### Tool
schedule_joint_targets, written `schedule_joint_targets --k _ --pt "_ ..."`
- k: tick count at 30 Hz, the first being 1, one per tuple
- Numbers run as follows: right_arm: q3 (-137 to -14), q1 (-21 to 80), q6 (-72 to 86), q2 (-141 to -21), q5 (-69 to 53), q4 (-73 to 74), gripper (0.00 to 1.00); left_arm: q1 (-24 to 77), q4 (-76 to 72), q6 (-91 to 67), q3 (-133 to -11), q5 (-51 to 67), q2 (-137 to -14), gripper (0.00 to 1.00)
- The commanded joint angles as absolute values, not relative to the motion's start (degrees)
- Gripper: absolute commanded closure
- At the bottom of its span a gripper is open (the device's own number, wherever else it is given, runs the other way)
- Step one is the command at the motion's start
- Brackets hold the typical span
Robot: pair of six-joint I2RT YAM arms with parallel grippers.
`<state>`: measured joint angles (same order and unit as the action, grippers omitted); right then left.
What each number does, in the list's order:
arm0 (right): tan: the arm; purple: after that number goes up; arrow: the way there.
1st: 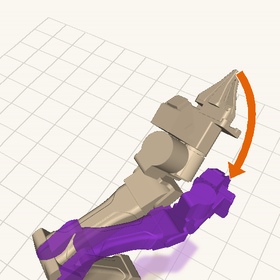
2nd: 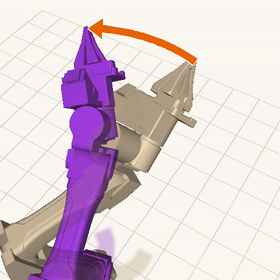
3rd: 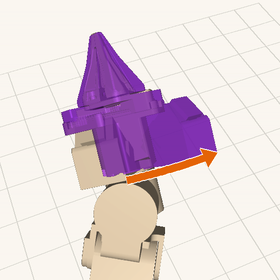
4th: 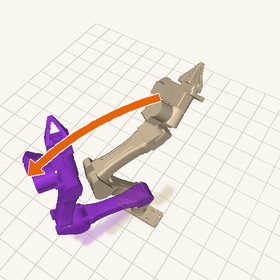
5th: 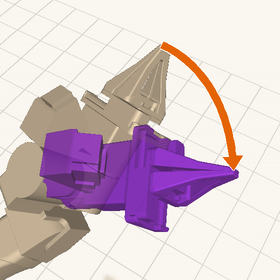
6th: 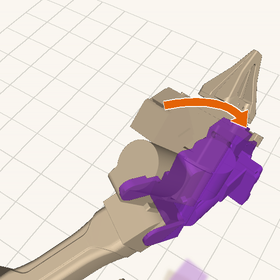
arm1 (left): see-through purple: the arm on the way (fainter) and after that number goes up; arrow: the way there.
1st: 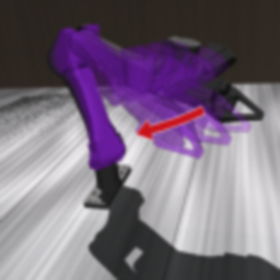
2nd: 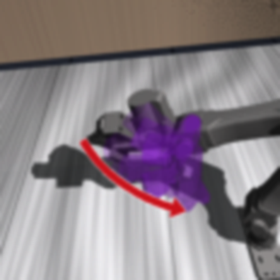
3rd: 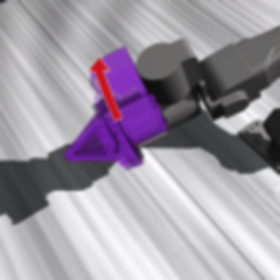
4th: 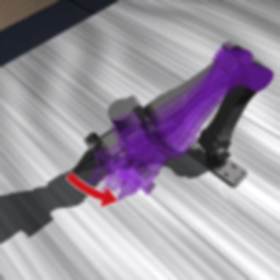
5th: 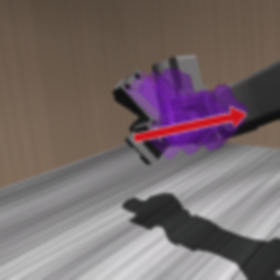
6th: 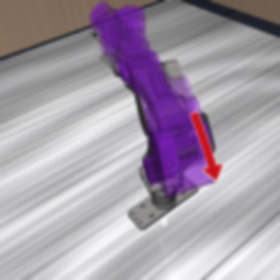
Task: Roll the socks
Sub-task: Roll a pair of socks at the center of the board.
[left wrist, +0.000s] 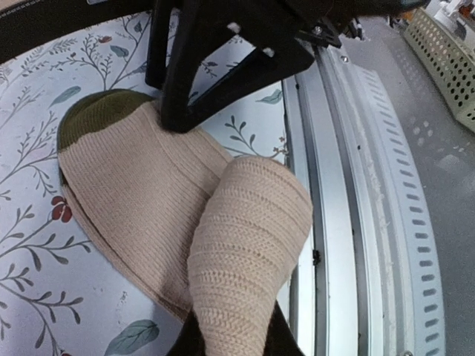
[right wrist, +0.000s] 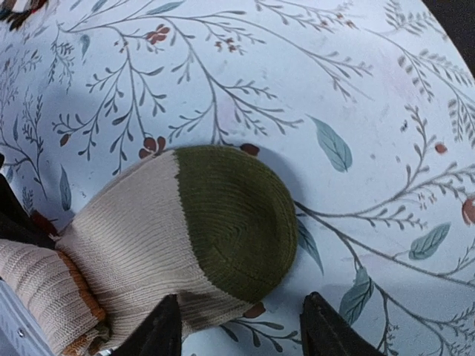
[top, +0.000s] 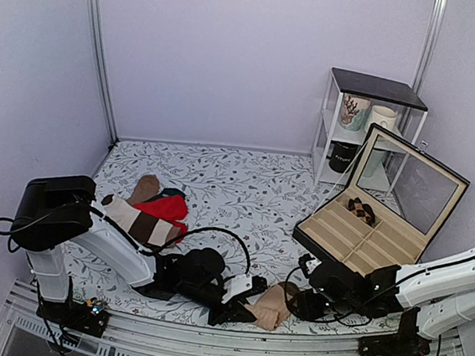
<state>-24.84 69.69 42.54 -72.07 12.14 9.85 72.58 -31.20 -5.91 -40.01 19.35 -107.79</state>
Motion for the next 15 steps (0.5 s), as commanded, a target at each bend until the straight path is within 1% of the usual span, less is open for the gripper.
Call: schedule_joint_targets --k 1,4,9,10,15 --pt "-27.2 68.7 41.5 -75.3 11.4 5.4 0.55 72.8 -17.6 -7.1 -37.1 18.6 -110.8 1.0" --pt "-28.1 67.1 39.3 -77.9 9.4 1.8 0.66 72.7 -17.9 -7.3 -36.6 16.8 -110.2 1.0" --pt "-30.4 63.2 34.8 -83.8 5.7 -3.3 0.94 72.7 -17.4 -8.4 -35.9 13.2 -109.6 1.0" --pt "-30.9 62.0 34.1 -85.0 5.1 -4.5 0.96 72.8 -17.0 -9.0 -35.7 11.6 -109.1 1.0" --pt "-35.9 56.8 28.8 -92.2 -0.7 -9.2 0.98 72.7 -13.3 -12.4 -34.6 -0.3 -104.3 1.0"
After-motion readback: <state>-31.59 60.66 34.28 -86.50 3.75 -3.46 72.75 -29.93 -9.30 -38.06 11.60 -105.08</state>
